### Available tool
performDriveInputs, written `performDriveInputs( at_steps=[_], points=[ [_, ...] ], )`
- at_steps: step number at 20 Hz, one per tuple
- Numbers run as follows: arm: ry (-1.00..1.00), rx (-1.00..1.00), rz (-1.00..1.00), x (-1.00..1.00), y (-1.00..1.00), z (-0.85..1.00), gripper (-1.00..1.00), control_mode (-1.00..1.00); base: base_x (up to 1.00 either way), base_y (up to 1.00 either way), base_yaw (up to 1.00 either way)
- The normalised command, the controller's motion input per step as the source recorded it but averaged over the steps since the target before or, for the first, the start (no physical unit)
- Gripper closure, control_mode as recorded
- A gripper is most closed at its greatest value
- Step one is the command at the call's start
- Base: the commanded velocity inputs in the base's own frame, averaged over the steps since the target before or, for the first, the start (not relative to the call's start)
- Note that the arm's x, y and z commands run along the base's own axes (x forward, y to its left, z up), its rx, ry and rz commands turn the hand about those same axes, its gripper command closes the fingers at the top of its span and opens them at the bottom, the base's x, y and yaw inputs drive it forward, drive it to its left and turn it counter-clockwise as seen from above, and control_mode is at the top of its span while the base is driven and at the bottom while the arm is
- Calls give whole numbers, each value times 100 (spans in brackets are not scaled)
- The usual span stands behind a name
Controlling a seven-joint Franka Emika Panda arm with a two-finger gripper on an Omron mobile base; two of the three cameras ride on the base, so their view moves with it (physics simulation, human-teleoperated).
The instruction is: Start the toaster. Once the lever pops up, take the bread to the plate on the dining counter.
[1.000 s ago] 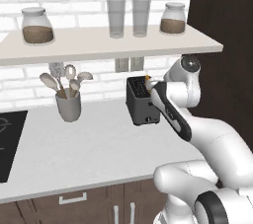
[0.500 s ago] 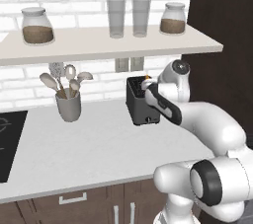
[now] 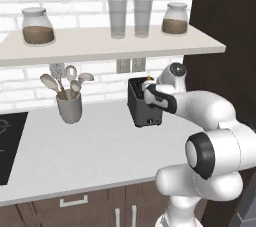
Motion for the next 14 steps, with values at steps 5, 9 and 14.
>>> performDriveInputs(
  at_steps=[5, 9, 14],
  points=[
    [1, 0, 0, 28, -1, -23, -100, -100, 0, 0, 0],
    [1, 0, 0, 39, 0, -16, -100, -100, 0, 0, 0],
    [1, 0, 0, 37, 0, -14, -100, -100, 0, 0, 0]
  ],
)
